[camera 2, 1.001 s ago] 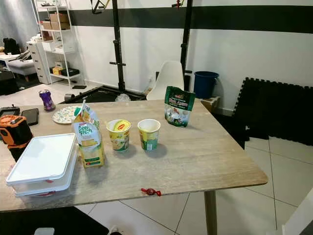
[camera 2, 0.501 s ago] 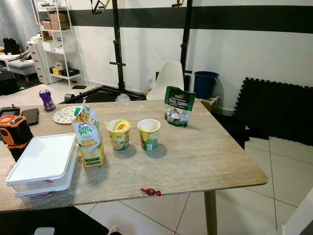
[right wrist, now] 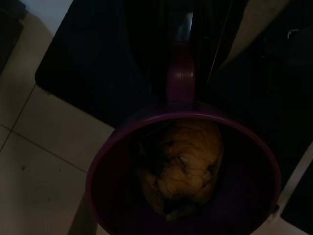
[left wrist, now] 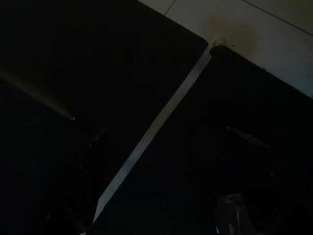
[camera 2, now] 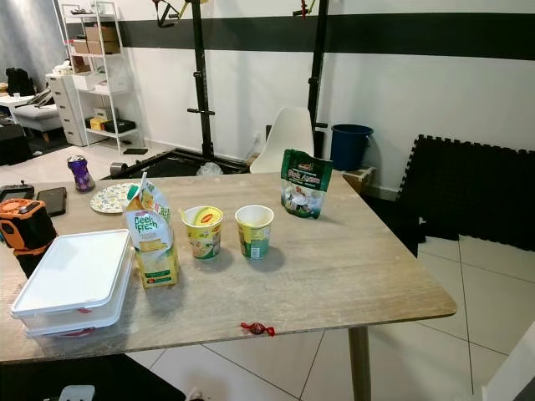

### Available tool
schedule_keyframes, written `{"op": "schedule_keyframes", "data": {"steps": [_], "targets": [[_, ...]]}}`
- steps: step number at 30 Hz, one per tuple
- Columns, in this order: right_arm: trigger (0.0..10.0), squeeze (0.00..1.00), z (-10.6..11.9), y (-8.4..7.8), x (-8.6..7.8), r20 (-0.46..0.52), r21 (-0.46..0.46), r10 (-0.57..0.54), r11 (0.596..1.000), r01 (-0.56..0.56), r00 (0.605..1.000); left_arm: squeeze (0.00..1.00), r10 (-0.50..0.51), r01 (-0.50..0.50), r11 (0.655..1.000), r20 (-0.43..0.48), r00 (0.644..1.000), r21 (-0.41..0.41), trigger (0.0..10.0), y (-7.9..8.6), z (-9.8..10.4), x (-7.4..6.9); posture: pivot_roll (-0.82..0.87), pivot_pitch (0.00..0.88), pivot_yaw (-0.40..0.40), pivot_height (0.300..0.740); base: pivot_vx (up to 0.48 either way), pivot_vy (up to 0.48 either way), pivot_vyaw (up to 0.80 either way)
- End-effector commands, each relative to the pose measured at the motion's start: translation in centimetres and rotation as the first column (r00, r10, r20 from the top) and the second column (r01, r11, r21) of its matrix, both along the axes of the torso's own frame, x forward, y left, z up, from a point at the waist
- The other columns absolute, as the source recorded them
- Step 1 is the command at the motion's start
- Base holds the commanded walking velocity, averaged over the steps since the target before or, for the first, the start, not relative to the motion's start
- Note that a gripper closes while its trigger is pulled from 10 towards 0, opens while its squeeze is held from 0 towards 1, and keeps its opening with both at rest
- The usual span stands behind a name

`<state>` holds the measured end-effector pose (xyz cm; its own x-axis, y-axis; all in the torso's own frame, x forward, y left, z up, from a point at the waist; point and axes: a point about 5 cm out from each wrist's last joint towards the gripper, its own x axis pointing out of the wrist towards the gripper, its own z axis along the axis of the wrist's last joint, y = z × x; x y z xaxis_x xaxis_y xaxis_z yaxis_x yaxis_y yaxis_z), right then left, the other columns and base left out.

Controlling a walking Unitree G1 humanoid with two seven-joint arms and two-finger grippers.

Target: Restocking fridge

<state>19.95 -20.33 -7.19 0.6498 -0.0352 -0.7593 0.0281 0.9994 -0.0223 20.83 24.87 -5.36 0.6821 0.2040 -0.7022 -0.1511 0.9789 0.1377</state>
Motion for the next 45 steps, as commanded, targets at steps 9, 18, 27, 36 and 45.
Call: {"op": "schedule_keyframes", "data": {"steps": [9, 18, 27, 36, 45], "targets": [[10.0, 0.00, 0.8, 0.7, 1.4, 0.066, 0.003, 0.029, 1.000, -0.029, 0.997, 0.00, 0.015, -0.015, 1.000, 0.005, 1.000, -0.001, 10.0, 0.1, 0.1, 0.3, 0.07, 0.000, -0.011, 0.734, 0.000, 0.000, 0.00], [10.0, 0.00, 1.4, 0.9, 2.4, 0.101, 0.012, 0.026, 1.000, -0.027, 0.995, 0.00, -0.003, 0.003, 1.000, 0.019, 1.000, 0.003, 10.0, 0.1, 0.5, 1.0, 0.05, 0.000, -0.004, 0.734, 0.000, 0.000, 0.00], [10.0, 0.00, 1.0, 1.2, 1.9, 0.076, 0.028, 0.042, 0.999, -0.044, 0.996, 0.00, 0.016, -0.016, 1.000, -0.010, 1.000, -0.001, 10.0, 0.5, 0.2, 0.3, 0.05, 0.000, -0.002, 0.734, 0.000, 0.000, 0.00], [10.0, 0.00, 0.5, 0.8, 0.9, 0.028, 0.012, 0.071, 0.997, -0.071, 0.997, 0.00, 0.024, -0.024, 1.000, -0.046, 0.999, -0.003, 10.0, 0.4, -0.6, -0.9, 0.04, 0.000, -0.016, 0.734, 0.000, 0.000, 0.00], [10.0, 0.00, 0.8, 0.3, 1.4, 0.053, 0.007, 0.043, 0.999, -0.043, 0.998, 0.00, 0.014, -0.014, 1.000, -0.029, 0.999, 0.001, 10.0, 0.4, -0.4, -0.8, 0.03, 0.036, -0.011, 0.734, 0.000, 0.000, 0.00]]}}
